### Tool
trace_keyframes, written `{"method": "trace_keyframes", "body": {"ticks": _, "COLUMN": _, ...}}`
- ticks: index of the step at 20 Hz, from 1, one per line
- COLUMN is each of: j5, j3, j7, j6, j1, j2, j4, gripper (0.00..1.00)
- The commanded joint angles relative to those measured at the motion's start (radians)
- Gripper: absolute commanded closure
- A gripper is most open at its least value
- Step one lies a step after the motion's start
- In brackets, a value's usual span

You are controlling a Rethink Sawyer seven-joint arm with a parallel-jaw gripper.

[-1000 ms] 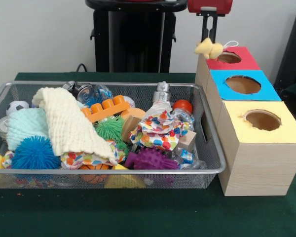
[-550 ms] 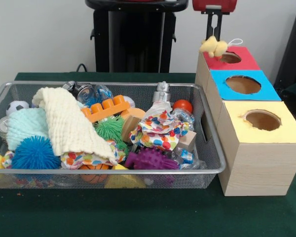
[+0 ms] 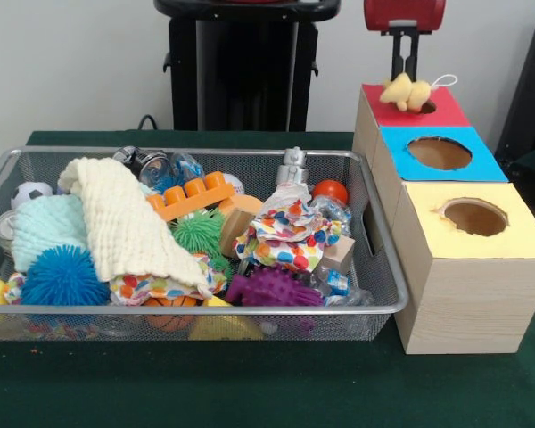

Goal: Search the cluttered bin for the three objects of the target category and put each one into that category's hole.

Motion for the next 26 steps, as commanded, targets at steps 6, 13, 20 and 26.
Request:
{"method": "trace_keyframes", "body": {"ticks": 6, "j5": 0.006, "j3": 0.090, "j7": 0.311, "j6": -0.039, "j1": -0.004, "j2": 0.069, "j4": 0.002, "gripper": 1.00}}
{"method": "trace_keyframes", "body": {"ticks": 13, "j5": -0.001, "j3": 0.082, "j7": 0.304, "j6": -0.033, "j1": -0.007, "j2": 0.082, "j4": -0.019, "gripper": 1.00}}
{"method": "trace_keyframes", "body": {"ticks": 20, "j5": 0.001, "j3": 0.068, "j7": 0.286, "j6": -0.019, "j1": 0.001, "j2": 0.078, "j4": -0.025, "gripper": 0.00}}
{"method": "trace_keyframes", "body": {"ticks": 26, "j5": 0.008, "j3": 0.049, "j7": 0.268, "j6": 0.001, "j1": 0.017, "j2": 0.070, "j4": -0.035, "gripper": 0.00}}
